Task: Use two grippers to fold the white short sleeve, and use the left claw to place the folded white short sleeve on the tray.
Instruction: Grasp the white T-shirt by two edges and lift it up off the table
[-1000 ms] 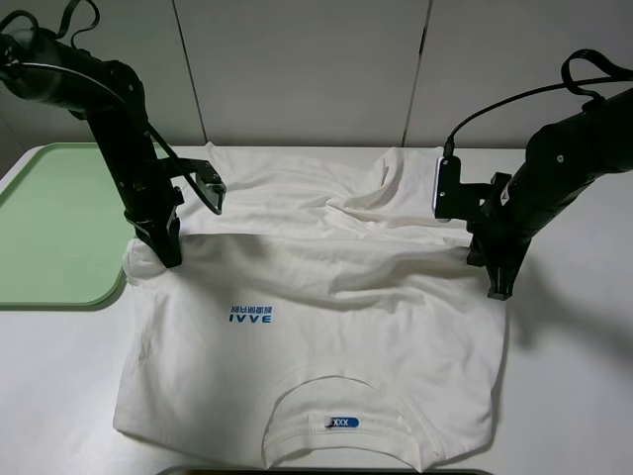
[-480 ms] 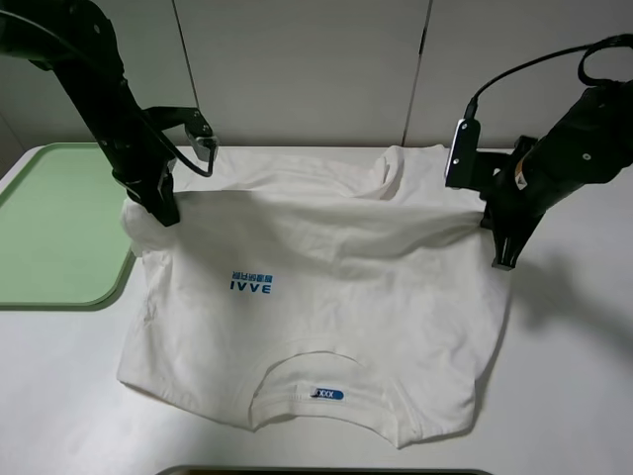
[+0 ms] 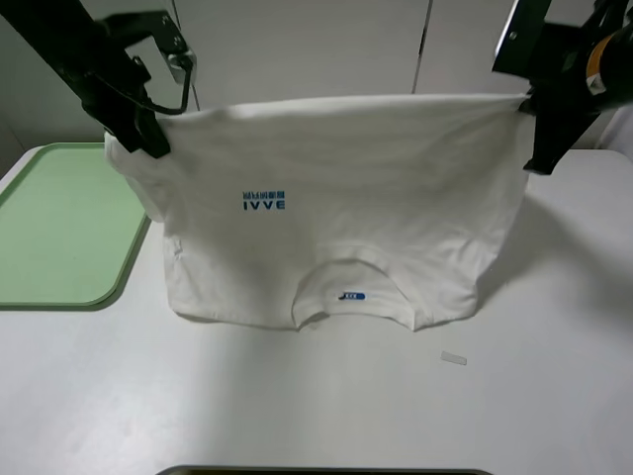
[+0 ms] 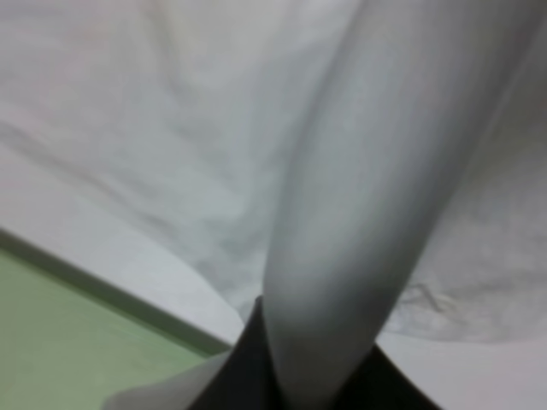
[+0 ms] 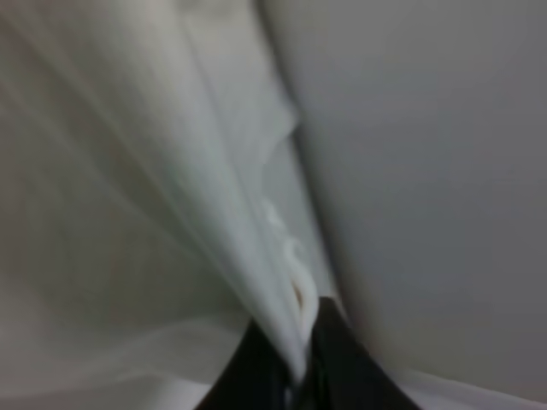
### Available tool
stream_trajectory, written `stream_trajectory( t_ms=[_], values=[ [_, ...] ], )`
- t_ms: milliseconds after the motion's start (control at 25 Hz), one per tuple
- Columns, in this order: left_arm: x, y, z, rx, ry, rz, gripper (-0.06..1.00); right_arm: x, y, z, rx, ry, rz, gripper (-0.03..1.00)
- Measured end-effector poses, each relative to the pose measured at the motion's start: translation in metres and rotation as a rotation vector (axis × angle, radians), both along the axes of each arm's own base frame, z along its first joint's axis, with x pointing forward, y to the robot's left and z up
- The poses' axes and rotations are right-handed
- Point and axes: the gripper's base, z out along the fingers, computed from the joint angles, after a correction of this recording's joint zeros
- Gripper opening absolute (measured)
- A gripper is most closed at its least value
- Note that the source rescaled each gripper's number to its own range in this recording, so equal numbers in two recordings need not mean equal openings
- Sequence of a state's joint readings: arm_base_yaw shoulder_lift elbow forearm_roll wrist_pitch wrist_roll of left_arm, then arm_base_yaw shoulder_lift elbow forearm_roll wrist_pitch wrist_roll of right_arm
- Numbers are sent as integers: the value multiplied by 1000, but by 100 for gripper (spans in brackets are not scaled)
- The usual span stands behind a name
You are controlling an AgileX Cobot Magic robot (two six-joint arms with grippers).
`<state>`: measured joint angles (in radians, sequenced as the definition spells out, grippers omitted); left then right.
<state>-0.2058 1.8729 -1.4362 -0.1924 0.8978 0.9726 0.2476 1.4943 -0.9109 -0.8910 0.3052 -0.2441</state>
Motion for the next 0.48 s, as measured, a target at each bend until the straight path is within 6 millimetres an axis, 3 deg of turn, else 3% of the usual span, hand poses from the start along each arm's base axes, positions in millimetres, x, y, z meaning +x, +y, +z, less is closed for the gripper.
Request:
stream_trajectory(
  t_ms=[120, 320, 400, 480],
  values=[
    [-13, 2, 50, -48, -169, 15, 3, -5, -1, 23, 12, -72, 2, 0],
    [-38, 6, 115, -122, -406, 39, 3, -16, -4, 60, 36, -189, 2, 0],
    [-43, 7, 124, -132, -441, 42, 3, -25, -7, 85, 55, -267, 1, 0],
    [-60, 11, 151, -160, -536, 48, 3, -35, -9, 107, 69, -341, 2, 0]
  ],
)
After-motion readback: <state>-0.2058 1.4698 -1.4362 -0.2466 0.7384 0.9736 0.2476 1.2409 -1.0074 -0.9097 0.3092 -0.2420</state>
